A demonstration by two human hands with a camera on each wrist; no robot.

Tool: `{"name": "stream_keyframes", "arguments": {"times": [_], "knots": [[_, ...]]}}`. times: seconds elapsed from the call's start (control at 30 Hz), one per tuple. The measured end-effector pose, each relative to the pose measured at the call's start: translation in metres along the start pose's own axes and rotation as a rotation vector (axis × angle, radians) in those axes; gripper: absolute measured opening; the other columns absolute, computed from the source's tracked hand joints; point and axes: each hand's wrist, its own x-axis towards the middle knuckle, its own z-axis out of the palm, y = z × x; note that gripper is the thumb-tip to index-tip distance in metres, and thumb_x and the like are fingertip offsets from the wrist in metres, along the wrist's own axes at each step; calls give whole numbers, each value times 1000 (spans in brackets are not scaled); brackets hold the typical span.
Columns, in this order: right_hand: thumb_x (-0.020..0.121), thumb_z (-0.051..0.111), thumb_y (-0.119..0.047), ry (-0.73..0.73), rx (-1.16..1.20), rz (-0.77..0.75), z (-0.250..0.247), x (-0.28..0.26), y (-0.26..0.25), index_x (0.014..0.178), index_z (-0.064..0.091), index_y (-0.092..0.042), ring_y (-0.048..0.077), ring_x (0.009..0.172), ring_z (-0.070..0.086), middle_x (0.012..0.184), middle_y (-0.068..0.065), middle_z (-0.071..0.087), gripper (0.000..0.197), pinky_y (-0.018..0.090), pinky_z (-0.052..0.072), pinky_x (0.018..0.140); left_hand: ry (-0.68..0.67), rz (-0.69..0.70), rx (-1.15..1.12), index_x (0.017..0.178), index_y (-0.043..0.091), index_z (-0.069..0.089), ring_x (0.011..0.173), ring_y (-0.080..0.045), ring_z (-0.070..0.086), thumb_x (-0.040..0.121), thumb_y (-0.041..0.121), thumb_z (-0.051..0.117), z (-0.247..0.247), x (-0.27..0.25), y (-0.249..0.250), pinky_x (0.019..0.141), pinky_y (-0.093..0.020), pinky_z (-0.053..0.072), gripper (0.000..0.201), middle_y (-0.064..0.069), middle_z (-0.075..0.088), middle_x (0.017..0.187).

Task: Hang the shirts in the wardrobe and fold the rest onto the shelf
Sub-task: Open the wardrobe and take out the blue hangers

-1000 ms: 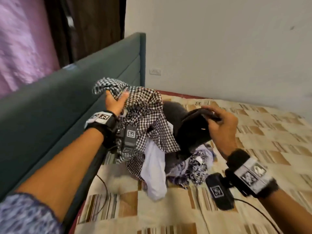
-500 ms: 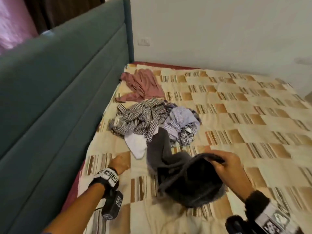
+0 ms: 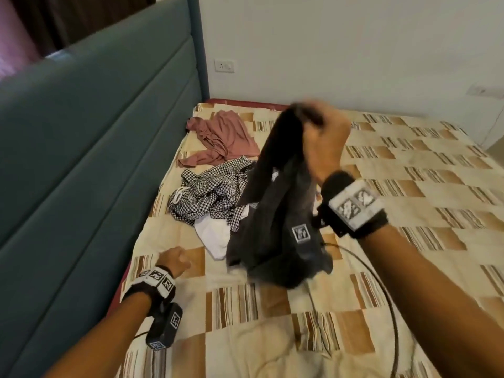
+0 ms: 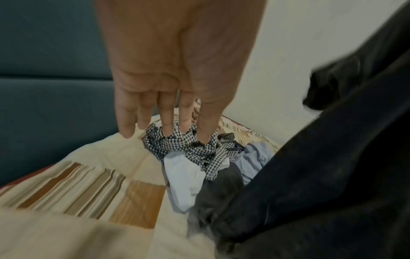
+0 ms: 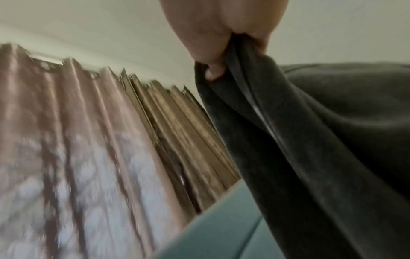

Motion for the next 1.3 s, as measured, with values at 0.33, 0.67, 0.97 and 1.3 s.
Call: {"name": "stream_keyframes", "arguments": {"times": [0.33,0.67,0.97,1.3], "knots": [[83,59,-28,-912,-639,116,79,-77,179,110,68,-18,34,108,56,110,14,63,30,42,43,93,-12,-51,41,123,4,52,121,-28,49,89,16,59,0,34,-38,94,-25,36,37,-14,52,132],[91,54,-16,-1283,-748,584,52,-216,264,124,58,-13,25,119,53,127,8,58,34,30,41,99,-96,-110,56,129,5,48,125,-25,47,89,20,60,31,50,-66,99,-25,36,45,-12,49,137],[95,49,-16,-1027,-605,538,25,-235,234,130,52,-13,25,120,50,132,10,53,36,29,36,101,-117,33,74,130,11,49,125,-23,46,92,16,55,81,-7,-22,104,-27,34,39,-8,49,137],[94,45,-16,-885,-686,480,-100,-272,161,130,50,-15,27,116,50,124,9,55,36,35,31,99,-184,446,280,143,15,33,133,-20,36,94,18,50,130,-138,77,105,-26,28,52,-5,39,145]]}}
